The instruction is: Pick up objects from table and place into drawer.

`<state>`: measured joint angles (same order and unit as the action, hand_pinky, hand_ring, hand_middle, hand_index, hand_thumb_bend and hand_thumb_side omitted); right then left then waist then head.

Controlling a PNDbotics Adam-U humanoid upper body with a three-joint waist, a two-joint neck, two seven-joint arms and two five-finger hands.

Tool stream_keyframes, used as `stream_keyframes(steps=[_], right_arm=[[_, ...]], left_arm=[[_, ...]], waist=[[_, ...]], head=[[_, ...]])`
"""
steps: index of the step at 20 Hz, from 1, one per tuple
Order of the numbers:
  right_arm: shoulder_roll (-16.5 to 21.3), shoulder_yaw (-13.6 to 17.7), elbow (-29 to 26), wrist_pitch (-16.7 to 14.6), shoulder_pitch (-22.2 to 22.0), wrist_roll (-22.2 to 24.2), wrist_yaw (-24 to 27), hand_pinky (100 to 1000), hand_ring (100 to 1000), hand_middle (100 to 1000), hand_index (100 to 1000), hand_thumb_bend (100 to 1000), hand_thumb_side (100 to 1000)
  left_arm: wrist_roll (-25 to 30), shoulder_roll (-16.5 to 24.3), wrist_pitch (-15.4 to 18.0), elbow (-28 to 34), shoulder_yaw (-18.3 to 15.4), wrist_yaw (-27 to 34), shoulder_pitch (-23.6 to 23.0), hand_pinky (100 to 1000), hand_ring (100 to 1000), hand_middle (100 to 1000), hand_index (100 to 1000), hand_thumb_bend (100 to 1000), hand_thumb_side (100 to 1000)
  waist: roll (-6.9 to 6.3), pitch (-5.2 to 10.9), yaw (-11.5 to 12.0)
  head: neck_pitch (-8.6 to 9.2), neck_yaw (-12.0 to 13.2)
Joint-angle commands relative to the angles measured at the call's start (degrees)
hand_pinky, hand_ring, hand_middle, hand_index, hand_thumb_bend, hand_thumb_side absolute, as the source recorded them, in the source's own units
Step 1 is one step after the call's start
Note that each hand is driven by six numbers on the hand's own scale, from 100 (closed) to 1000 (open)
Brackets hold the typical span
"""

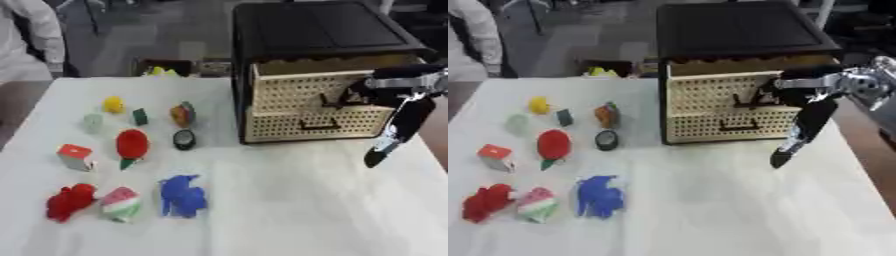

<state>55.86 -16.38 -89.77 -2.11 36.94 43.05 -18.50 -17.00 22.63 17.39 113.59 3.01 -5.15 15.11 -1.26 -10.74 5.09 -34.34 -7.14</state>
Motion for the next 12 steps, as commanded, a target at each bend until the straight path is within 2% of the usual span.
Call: stream_keyframes(steps=[1,12], right_arm=[[2.9,1.5,-2.4,0.3,-0.8,-1.3,0.7,100,100,100,812,965,461],[4.8,3.3,-7.3,1.5,-5.7,-4.0,2.8,100,100,100,812,966,472]], left_arm=[[0.0,1.2,0.1,1.0,-0.2,0.0,0.7,415,561,616,761,100,1000],[0.0,1.3,0.1,1.0,-0.3,0.2,0.8,416,562,616,761,100,1000]], waist=[[0.09,0.62,-0.1],[0.21,0.81,-0.5]], head=[[0.70,0.2],[1.10,0.3]])
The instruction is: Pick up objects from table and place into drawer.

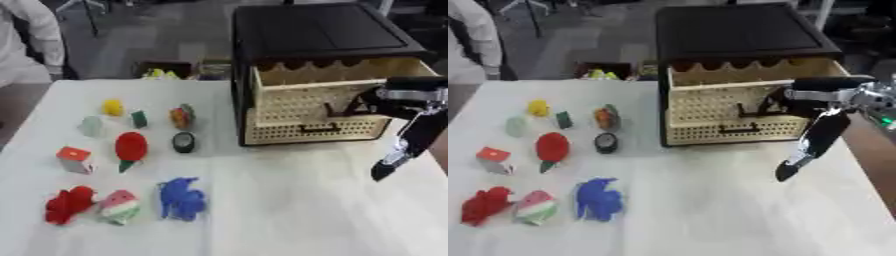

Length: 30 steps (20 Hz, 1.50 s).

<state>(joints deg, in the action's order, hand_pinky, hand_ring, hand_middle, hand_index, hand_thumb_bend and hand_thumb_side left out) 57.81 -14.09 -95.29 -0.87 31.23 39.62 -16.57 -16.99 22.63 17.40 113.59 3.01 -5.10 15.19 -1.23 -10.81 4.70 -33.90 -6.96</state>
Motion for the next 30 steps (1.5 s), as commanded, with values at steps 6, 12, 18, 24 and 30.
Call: stream_keyframes(steps=[6,12,18,24,30], right_arm=[[3.6,1.5,-3.5,1.0,-1.9,-1.4,2.0,100,100,100,812,960,478],[4.3,2.0,-5.4,1.8,-3.7,-2.8,2.7,100,100,100,811,958,485],[4.9,2.4,-7.1,2.3,-5.4,-3.5,3.1,100,100,100,810,954,485],[5.1,3.0,-8.3,2.5,-7.1,-3.7,3.8,100,100,100,809,950,484],[5.6,3.3,-10.5,2.6,-8.3,-3.9,4.3,100,100,100,809,948,491]], left_arm=[[0.0,1.4,0.1,1.0,-0.3,0.2,0.8,416,563,617,760,100,1000],[0.0,1.4,0.1,1.0,-0.3,0.1,0.7,416,563,617,759,100,1000],[0.0,1.4,0.2,1.0,-0.4,0.1,0.8,416,564,618,759,100,1000],[-0.2,1.5,0.3,1.0,-0.4,0.1,0.8,417,565,618,759,100,1000],[-0.3,1.6,0.3,1.0,-0.5,0.0,0.8,417,565,619,758,100,1000]], waist=[[0.20,0.89,-0.4],[0.07,0.82,-0.6],[0.00,0.75,-0.8],[-0.05,0.76,-1.0],[-0.06,0.71,-1.3]], head=[[0.78,0.2],[0.86,0.2],[0.96,0.2],[1.01,0.3],[0.98,0.4]])
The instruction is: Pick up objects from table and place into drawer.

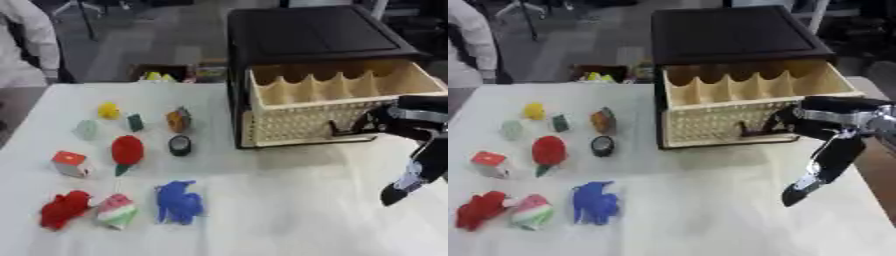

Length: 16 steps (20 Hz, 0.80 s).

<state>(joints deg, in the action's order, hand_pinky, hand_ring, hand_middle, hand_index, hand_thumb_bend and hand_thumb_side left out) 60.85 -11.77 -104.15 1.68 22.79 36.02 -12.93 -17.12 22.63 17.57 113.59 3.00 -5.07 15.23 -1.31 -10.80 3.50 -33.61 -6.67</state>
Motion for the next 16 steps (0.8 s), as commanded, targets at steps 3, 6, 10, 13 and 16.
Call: stream_keyframes(steps=[3,6,10,13,16], right_arm=[[2.7,1.1,-2.7,0.2,-0.5,-0.5,0.8,100,100,100,808,947,490],[2.8,1.2,-3.5,0.2,-1.2,-0.6,0.9,100,100,100,807,943,488],[2.9,1.3,-4.3,0.4,-1.9,-0.4,1.2,100,100,100,807,942,487],[3.0,1.5,-4.8,0.5,-2.4,-0.3,1.3,100,100,100,806,939,486],[3.0,1.6,-5.0,0.6,-3.1,-0.2,1.4,100,100,100,805,936,481]], left_arm=[[-0.2,1.6,0.1,1.0,-0.5,-0.1,0.8,416,565,619,758,100,1000],[-0.2,1.7,0.1,1.0,-0.5,-0.1,0.8,416,566,619,758,100,1000],[-0.3,1.7,0.1,1.0,-0.5,-0.1,0.8,416,566,619,758,100,1000],[-0.3,1.7,0.1,1.0,-0.5,-0.1,0.8,416,566,619,758,100,1000],[-0.4,1.8,0.2,1.0,-0.5,-0.1,0.8,416,566,620,758,100,1000]], waist=[[-0.01,0.68,-0.2],[-0.04,0.66,-0.4],[-0.05,0.66,-0.5],[-0.05,0.67,-0.7],[-0.05,0.68,-0.8]], head=[[0.71,0.1],[0.75,0.2],[0.79,0.2],[0.82,0.3],[0.87,0.4]])
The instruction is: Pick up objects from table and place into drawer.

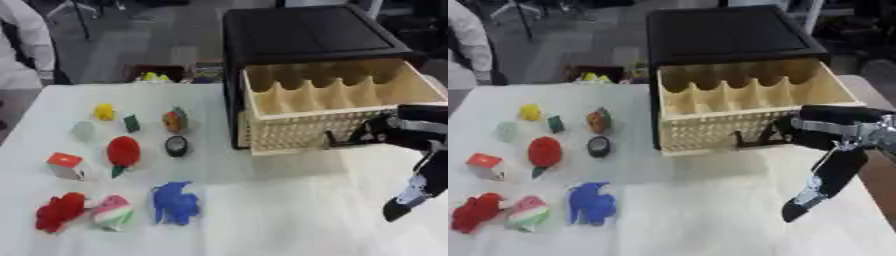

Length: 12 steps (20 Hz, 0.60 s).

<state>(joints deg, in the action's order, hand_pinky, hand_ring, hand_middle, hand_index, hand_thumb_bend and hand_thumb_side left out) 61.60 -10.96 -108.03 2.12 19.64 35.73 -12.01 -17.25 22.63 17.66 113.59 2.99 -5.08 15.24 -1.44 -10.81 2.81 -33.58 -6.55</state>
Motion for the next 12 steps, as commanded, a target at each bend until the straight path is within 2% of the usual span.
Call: stream_keyframes(steps=[1,12], right_arm=[[2.3,0.8,-1.2,0.2,-0.2,0.1,0.4,100,100,100,804,936,481],[2.5,1.6,-2.2,0.3,-2.3,0.5,0.8,100,100,100,801,929,478]], left_arm=[[-0.3,1.8,0.1,1.0,-0.5,-0.1,0.8,416,567,620,758,100,1000],[-0.4,1.9,0.0,1.0,-0.6,-0.2,0.9,416,567,620,757,100,1000]], waist=[[0.08,0.69,-0.1],[0.13,0.70,-0.5]], head=[[0.87,0.3],[1.00,0.7]])
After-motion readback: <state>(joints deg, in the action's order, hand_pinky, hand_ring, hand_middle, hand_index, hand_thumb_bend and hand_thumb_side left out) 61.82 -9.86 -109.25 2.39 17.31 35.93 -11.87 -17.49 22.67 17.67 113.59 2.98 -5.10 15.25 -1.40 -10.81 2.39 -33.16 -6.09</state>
